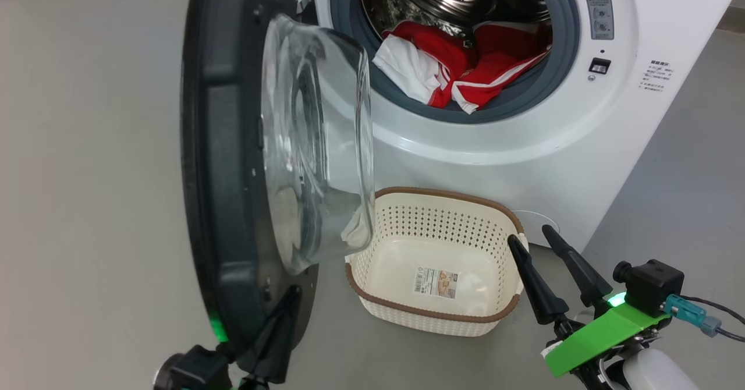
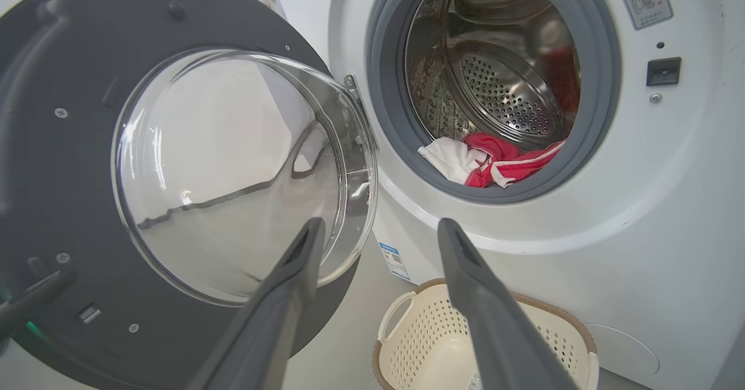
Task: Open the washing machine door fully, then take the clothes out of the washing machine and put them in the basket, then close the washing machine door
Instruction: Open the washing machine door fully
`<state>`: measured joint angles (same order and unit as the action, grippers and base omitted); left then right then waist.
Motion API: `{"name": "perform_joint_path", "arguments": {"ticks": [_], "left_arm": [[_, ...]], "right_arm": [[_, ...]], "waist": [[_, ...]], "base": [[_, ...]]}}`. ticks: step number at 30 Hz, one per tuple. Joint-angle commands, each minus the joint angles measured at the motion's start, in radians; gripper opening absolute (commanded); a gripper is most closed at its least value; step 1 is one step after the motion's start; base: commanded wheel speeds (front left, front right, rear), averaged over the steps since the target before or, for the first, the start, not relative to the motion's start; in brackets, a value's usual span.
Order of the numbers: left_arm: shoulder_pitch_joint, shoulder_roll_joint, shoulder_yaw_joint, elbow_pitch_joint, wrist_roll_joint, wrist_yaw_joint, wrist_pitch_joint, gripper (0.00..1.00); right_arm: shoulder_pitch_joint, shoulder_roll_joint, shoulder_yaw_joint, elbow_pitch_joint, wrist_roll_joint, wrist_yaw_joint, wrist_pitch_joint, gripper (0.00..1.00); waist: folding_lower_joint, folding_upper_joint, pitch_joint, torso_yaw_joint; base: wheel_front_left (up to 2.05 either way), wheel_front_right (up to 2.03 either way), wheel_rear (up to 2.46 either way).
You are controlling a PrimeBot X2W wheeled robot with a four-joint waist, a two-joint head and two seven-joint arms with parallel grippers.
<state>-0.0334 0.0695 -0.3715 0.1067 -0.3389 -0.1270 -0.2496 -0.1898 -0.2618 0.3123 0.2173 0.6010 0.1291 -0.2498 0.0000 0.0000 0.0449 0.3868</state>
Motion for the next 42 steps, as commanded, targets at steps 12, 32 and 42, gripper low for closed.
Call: {"name": "perform_joint_path", "arguments": {"ticks": [12, 32, 42], "left_arm": [[-0.059, 0.085, 0.146, -0.012, -0.046, 0.056, 0.016, 0.0], [-0.161, 0.21, 0.256, 0.127, -0.094, 0.068, 0.072, 0.0], [-0.293, 0.278, 0.276, 0.295, -0.088, 0.059, 0.077, 0.0]], "right_arm": [[-0.033, -0.004, 0.014, -0.026, -0.002, 0.002, -0.012, 1.0], [-0.068, 0.004, 0.005, -0.038, -0.014, 0.002, -0.012, 1.0], [-0.091, 0.003, 0.006, -0.042, -0.017, 0.002, -0.012, 1.0]], "waist": [[0.0, 0.0, 0.028, 0.035], [0.0, 0.0, 0.111, 0.078], [0.0, 0.0, 0.149, 0.098]], "base": [[0.0, 0.0, 0.0], [0.0, 0.0, 0.0], [0.0, 0.0, 0.0]]}}
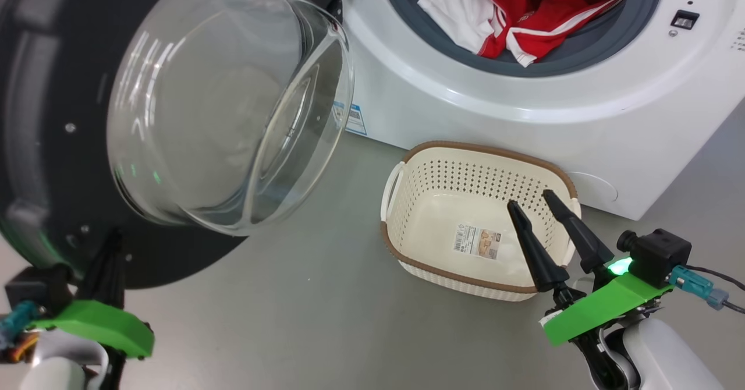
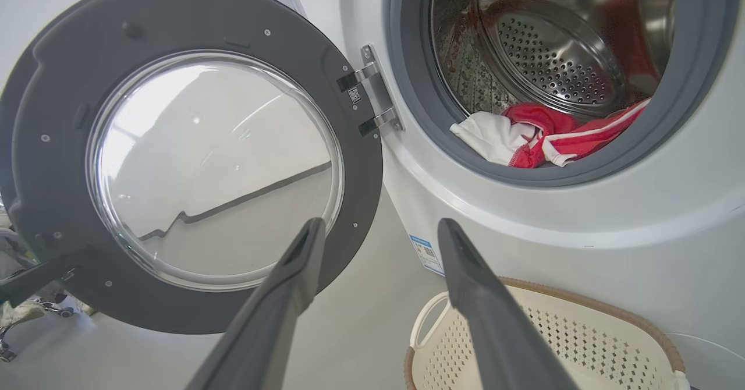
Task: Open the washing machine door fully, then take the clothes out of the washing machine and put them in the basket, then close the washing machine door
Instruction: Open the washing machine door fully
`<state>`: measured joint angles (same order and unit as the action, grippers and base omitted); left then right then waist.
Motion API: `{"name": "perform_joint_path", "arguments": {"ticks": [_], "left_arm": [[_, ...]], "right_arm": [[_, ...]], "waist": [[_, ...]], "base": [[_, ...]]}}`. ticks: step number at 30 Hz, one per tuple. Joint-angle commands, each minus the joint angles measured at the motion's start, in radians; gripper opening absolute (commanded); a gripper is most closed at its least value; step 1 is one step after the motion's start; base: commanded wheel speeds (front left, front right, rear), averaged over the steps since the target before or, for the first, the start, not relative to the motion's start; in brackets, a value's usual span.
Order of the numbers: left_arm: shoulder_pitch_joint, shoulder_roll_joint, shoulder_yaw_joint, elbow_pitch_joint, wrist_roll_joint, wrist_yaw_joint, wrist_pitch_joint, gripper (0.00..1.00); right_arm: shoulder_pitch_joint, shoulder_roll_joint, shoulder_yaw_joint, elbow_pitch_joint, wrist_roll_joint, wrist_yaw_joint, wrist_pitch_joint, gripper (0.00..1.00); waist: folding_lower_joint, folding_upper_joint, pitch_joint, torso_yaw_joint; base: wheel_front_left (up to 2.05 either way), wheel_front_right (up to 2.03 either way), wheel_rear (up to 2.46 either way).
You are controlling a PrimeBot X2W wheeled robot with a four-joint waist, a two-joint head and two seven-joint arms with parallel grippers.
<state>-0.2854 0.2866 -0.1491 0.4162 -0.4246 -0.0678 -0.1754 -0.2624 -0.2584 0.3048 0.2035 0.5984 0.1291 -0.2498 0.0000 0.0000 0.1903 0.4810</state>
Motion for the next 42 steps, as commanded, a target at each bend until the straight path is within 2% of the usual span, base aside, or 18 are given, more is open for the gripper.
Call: {"name": "perform_joint_path", "arguments": {"ticks": [1, 10, 20, 34, 42], "left_arm": [[-0.055, 0.066, 0.057, 0.003, -0.006, -0.003, 0.002, 0.0], [-0.176, 0.106, 0.052, 0.168, -0.008, -0.021, 0.003, 0.0], [-0.264, 0.114, 0.036, 0.323, -0.016, -0.037, -0.035, 0.0], [-0.27, 0.108, 0.018, 0.355, -0.027, -0.05, -0.072, 0.0], [-0.223, 0.099, 0.027, 0.321, -0.046, -0.054, -0.083, 0.0]], "right_arm": [[-0.02, 0.0, 0.014, -0.028, -0.014, 0.002, -0.012, 1.0], [-0.033, -0.001, 0.019, -0.024, -0.013, 0.002, -0.012, 1.0], [-0.039, -0.002, 0.031, -0.019, -0.008, 0.002, -0.012, 1.0], [-0.04, -0.004, 0.042, -0.01, 0.0, 0.002, -0.012, 1.0], [-0.033, 0.0, 0.049, -0.003, 0.004, 0.002, -0.012, 1.0]], "waist": [[0.0, 0.0, 0.008, 0.005], [0.0, 0.0, 0.028, 0.017], [0.0, 0.0, 0.028, 0.018], [0.0, 0.0, 0.01, 0.016], [0.0, 0.0, -0.013, 0.008]], "base": [[0.0, 0.0, 0.0], [0.0, 0.0, 0.0], [0.0, 0.0, 0.0], [0.0, 0.0, 0.0], [0.0, 0.0, 0.0]]}}
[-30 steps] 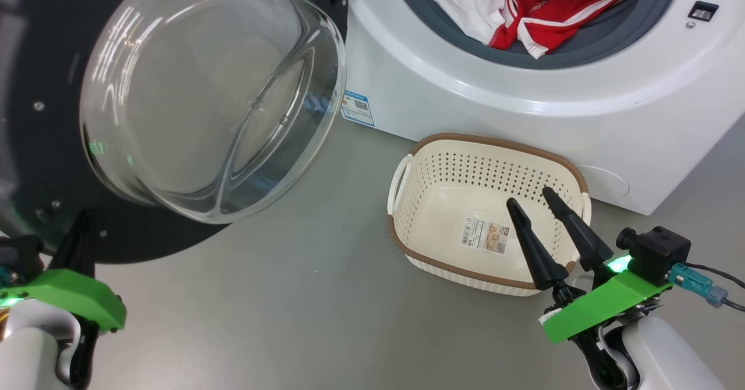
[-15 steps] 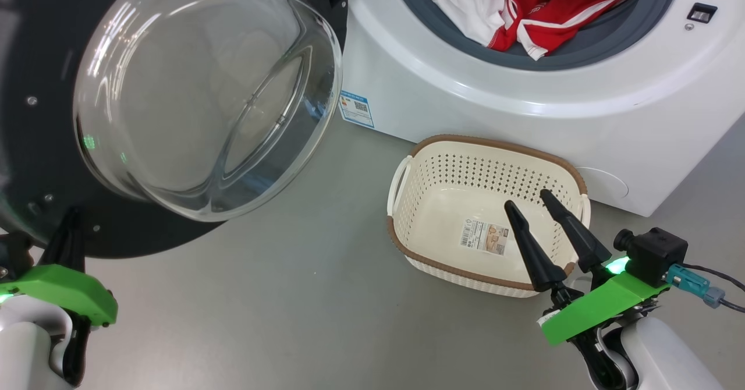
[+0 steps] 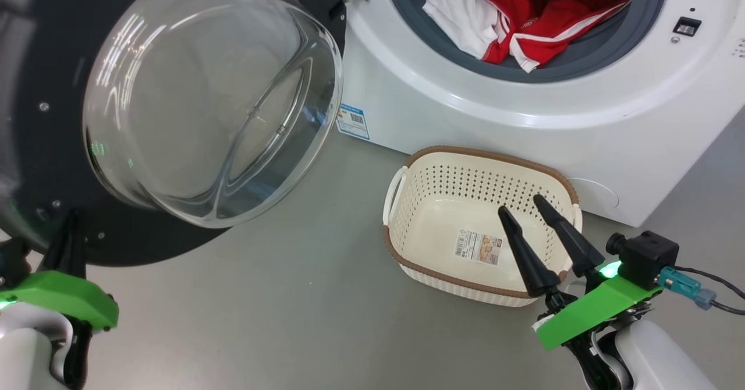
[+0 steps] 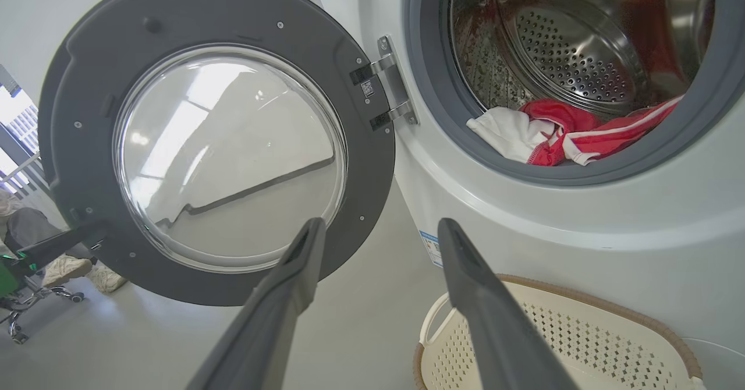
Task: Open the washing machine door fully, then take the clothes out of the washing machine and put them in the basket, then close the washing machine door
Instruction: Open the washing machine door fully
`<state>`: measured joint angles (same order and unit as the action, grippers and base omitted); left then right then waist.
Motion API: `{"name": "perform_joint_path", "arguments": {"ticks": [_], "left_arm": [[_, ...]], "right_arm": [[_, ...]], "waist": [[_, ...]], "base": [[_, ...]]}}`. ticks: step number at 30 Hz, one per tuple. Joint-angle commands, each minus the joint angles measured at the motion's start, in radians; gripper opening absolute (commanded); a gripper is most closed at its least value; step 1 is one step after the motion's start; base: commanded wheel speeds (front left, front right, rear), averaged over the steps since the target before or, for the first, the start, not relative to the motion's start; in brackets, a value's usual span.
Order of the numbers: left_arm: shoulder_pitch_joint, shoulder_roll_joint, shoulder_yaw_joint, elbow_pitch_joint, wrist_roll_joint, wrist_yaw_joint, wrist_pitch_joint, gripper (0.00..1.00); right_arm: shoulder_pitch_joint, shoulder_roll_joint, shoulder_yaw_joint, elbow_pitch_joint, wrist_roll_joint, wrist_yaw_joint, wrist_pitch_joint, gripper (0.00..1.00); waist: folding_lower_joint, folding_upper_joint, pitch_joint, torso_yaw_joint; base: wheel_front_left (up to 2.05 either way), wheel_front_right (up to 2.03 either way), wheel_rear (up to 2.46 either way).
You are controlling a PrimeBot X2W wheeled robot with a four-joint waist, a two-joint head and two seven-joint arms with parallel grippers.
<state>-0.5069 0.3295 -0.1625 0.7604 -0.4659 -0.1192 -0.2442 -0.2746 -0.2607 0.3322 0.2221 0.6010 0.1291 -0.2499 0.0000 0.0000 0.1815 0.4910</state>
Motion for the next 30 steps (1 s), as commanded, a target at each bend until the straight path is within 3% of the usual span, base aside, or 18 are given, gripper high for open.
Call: {"name": "perform_joint_path", "arguments": {"ticks": [1, 12, 13, 14, 15, 30], "left_arm": [[0.006, 0.054, 0.042, -0.031, -0.007, -0.003, -0.014, 0.0], [0.11, 0.032, 0.031, -0.167, 0.002, 0.009, -0.017, 0.0], [0.12, 0.03, 0.03, -0.185, 0.003, 0.013, -0.017, 0.12], [0.13, 0.028, 0.028, -0.201, 0.005, 0.017, -0.017, 0.72], [0.14, 0.025, 0.025, -0.219, 0.007, 0.021, -0.017, 1.0], [0.28, -0.009, -0.003, -0.505, 0.025, 0.099, -0.007, 1.0]], "right_arm": [[-0.019, 0.004, 0.024, -0.02, 0.002, 0.002, -0.012, 1.0], [-0.002, 0.011, 0.028, -0.016, 0.01, 0.002, -0.012, 1.0], [-0.001, 0.011, 0.028, -0.017, 0.01, 0.002, -0.012, 1.0], [0.0, 0.011, 0.028, -0.017, 0.01, 0.002, -0.012, 1.0], [0.0, 0.012, 0.028, -0.017, 0.01, 0.002, -0.012, 1.0], [-0.001, 0.001, 0.026, -0.024, 0.0, 0.002, -0.012, 1.0]], "waist": [[0.0, 0.0, -0.009, -0.003], [0.0, 0.0, -0.049, -0.014], [0.0, 0.0, -0.052, -0.015], [0.0, 0.0, -0.053, -0.016], [0.0, 0.0, -0.055, -0.018], [0.0, 0.0, -0.07, -0.105]], "base": [[0.0, 0.0, 0.0], [0.0, 0.0, 0.0], [0.0, 0.0, 0.0], [0.0, 0.0, 0.0], [0.0, 0.0, 0.0], [0.0, 0.0, 0.0]]}}
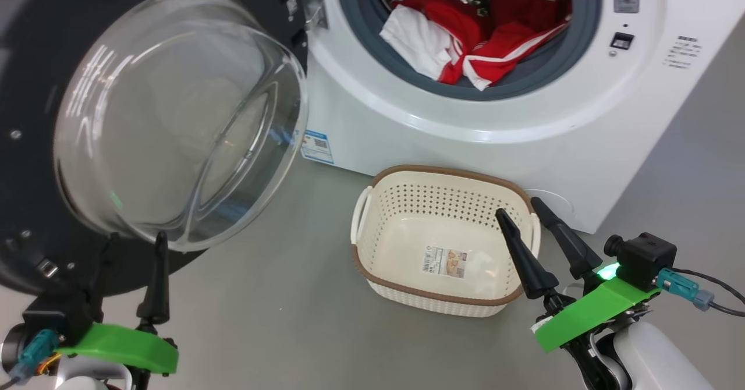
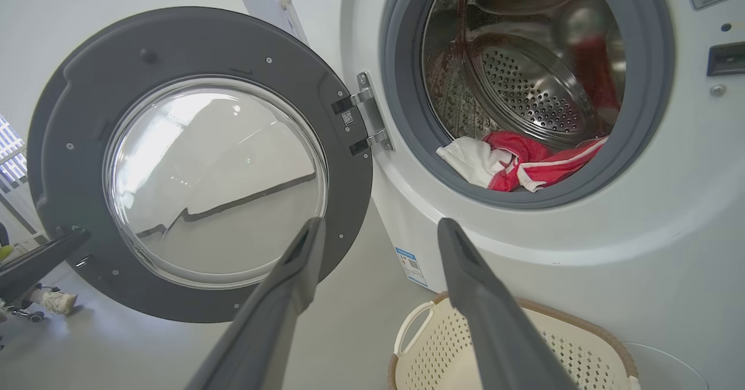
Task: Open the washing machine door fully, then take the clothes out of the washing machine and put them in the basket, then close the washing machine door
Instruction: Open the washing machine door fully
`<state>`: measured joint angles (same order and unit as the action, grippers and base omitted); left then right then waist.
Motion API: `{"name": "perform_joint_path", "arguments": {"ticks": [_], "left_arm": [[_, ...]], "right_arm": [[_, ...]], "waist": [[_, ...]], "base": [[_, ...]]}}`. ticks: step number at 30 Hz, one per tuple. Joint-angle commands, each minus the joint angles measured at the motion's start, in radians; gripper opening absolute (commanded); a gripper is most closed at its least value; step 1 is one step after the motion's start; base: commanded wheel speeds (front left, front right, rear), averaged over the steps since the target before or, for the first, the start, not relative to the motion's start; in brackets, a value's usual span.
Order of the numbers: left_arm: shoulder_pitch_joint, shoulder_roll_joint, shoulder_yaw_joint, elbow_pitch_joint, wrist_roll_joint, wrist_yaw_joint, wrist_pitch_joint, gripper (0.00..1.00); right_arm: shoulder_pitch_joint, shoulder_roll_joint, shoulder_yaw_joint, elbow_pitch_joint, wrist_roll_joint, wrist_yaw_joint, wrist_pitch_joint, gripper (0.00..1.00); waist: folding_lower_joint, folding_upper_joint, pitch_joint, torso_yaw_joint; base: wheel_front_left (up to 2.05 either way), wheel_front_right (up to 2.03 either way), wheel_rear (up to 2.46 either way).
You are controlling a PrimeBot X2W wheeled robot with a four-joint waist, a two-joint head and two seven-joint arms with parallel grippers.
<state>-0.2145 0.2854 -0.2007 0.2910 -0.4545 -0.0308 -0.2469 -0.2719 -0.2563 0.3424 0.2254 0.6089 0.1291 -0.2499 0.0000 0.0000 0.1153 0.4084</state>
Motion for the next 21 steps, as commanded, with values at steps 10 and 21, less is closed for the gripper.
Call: {"name": "perform_joint_path", "arguments": {"ticks": [10, 21], "left_arm": [[0.036, 0.006, 0.011, -0.156, 0.023, 0.047, -0.002, 1.0], [0.055, -0.018, 0.001, -0.205, 0.017, 0.068, -0.005, 1.0]], "right_arm": [[-0.01, -0.014, 0.009, -0.035, -0.014, 0.002, -0.012, 1.0], [-0.013, -0.016, -0.009, -0.041, -0.028, 0.002, -0.012, 1.0]], "waist": [[0.0, 0.0, -0.003, -0.118], [0.0, 0.0, 0.001, -0.254]], "base": [[0.0, 0.0, 0.0], [0.0, 0.0, 0.0]]}}
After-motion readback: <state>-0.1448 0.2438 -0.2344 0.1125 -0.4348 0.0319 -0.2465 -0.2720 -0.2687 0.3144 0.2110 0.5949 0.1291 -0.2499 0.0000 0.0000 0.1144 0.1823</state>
